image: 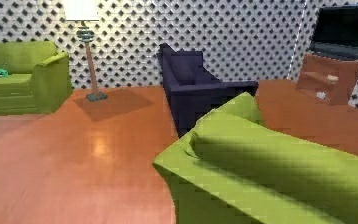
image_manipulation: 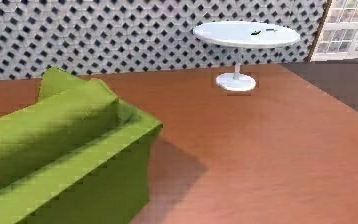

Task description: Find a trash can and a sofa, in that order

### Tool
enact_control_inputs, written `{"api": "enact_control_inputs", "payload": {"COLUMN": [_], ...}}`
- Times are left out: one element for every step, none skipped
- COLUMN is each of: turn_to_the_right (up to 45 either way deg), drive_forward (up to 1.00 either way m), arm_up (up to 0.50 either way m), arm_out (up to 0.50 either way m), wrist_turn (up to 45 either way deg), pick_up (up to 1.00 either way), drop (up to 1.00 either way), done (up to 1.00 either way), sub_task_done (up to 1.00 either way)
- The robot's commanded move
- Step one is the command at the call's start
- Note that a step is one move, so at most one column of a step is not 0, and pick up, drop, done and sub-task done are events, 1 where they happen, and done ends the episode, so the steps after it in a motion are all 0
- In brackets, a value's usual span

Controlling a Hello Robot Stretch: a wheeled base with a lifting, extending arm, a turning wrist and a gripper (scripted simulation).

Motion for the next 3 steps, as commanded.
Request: {"api": "enact_control_inputs", "payload": {"turn_to_the_right": [-33.0, 0.0, 9.0], "drive_forward": [0.0, 0.65, 0.0], "arm_up": [0.0, 0.0, 0.0], "arm_out": [0.0, 0.0, 0.0], "wrist_turn": [0.0, 0.0, 0.0], "pick_up": [0.0, 0.0, 0.0], "drop": [0.0, 0.0, 0.0], "done": [0.0, 0.0, 0.0], "sub_task_done": [0.0, 0.0, 0.0]}}
